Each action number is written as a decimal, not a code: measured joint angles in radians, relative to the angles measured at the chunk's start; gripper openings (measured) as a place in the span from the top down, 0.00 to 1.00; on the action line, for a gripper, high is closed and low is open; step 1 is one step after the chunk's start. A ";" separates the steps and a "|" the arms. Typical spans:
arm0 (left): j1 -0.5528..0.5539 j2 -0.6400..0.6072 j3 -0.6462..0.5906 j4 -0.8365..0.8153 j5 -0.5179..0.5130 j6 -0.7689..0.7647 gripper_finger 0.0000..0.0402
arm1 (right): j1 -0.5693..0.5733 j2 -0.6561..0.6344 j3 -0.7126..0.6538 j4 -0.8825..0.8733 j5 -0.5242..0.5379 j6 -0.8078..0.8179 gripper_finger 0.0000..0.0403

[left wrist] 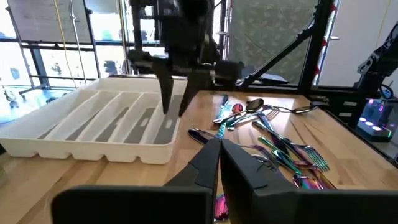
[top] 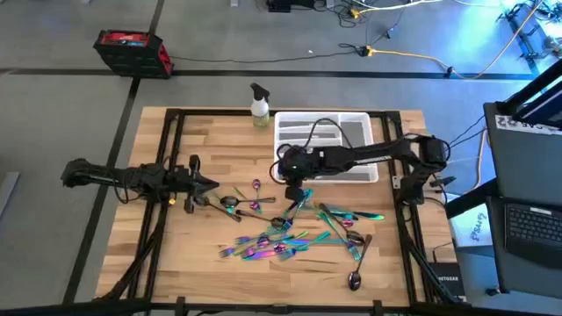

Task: Sort silverware
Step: Put the blue fork on the white silverware tray

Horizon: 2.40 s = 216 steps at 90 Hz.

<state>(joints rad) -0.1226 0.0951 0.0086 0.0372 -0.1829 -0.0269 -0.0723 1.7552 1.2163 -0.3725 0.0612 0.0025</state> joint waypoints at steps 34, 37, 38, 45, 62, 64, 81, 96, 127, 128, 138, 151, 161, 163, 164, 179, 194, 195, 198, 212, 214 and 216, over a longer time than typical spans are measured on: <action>0.000 0.000 0.000 0.000 0.000 0.000 1.00 | 0.000 -0.030 0.000 0.028 0.007 -0.002 0.77; 0.000 0.000 0.000 0.000 0.000 0.000 1.00 | 0.000 -0.030 0.000 0.027 0.007 -0.002 0.77; 0.000 0.000 0.000 0.000 0.000 0.000 1.00 | 0.000 -0.030 0.000 0.027 0.007 -0.002 0.77; 0.000 0.000 0.000 0.000 0.000 0.000 1.00 | 0.000 -0.030 0.000 0.027 0.007 -0.002 0.77; 0.000 0.000 0.000 0.000 0.000 0.000 1.00 | 0.000 -0.030 0.000 0.027 0.007 -0.002 0.77; 0.000 0.000 0.000 0.000 0.000 0.000 1.00 | 0.000 -0.030 0.000 0.027 0.007 -0.002 0.77; 0.000 0.000 0.000 0.000 0.000 0.000 1.00 | 0.000 -0.030 0.000 0.027 0.007 -0.001 0.77; 0.000 0.000 0.000 0.000 0.000 0.000 1.00 | 0.000 -0.030 0.000 0.027 0.007 -0.001 0.77; 0.000 0.000 0.000 0.000 0.000 0.000 1.00 | 0.000 -0.030 0.000 0.027 0.006 -0.001 0.77; 0.000 0.000 0.000 0.000 0.000 0.000 1.00 | 0.000 -0.030 0.000 0.027 0.006 -0.001 0.77; 0.000 0.000 0.000 0.000 0.000 0.000 1.00 | 0.000 -0.030 0.000 0.027 0.006 -0.001 0.77; 0.000 0.000 0.000 0.000 0.000 0.000 1.00 | 0.000 -0.030 0.000 0.034 0.007 -0.032 0.77; 0.000 0.000 0.000 0.000 0.000 0.000 1.00 | 0.000 -0.030 0.000 0.040 0.007 -0.059 0.77; 0.000 0.000 0.000 0.000 0.000 0.000 1.00 | 0.000 -0.030 0.000 0.040 0.007 -0.059 0.77; 0.000 0.000 0.000 0.001 0.000 0.000 1.00 | 0.000 -0.030 0.000 0.040 0.007 -0.059 0.77; 0.000 0.000 0.000 0.011 0.000 -0.049 1.00 | 0.000 -0.030 0.000 0.042 0.007 -0.059 0.77; 0.000 0.000 0.000 0.072 0.000 -0.146 1.00 | 0.000 -0.030 0.000 0.092 -0.009 -0.014 0.77; 0.000 0.000 0.000 0.077 0.000 -0.145 1.00 | 0.001 -0.030 0.000 0.093 -0.012 -0.011 0.77; 0.000 0.000 0.000 0.098 -0.004 -0.141 1.00 | 0.001 -0.030 0.000 0.093 -0.023 -0.010 0.77; 0.008 0.016 0.000 0.139 -0.021 -0.068 1.00 | 0.001 -0.030 0.000 0.148 -0.026 -0.010 0.77; 0.008 0.023 0.000 0.142 -0.023 -0.061 1.00 | 0.001 -0.030 0.000 0.160 -0.026 -0.010 0.77; 0.008 0.030 0.000 0.142 -0.027 -0.052 1.00 | 0.001 -0.030 0.000 0.177 -0.026 -0.010 0.77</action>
<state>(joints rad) -0.1143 0.1251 0.0088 0.1797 -0.2097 -0.0789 -0.0716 1.7253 1.2167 -0.1953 0.0349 -0.0076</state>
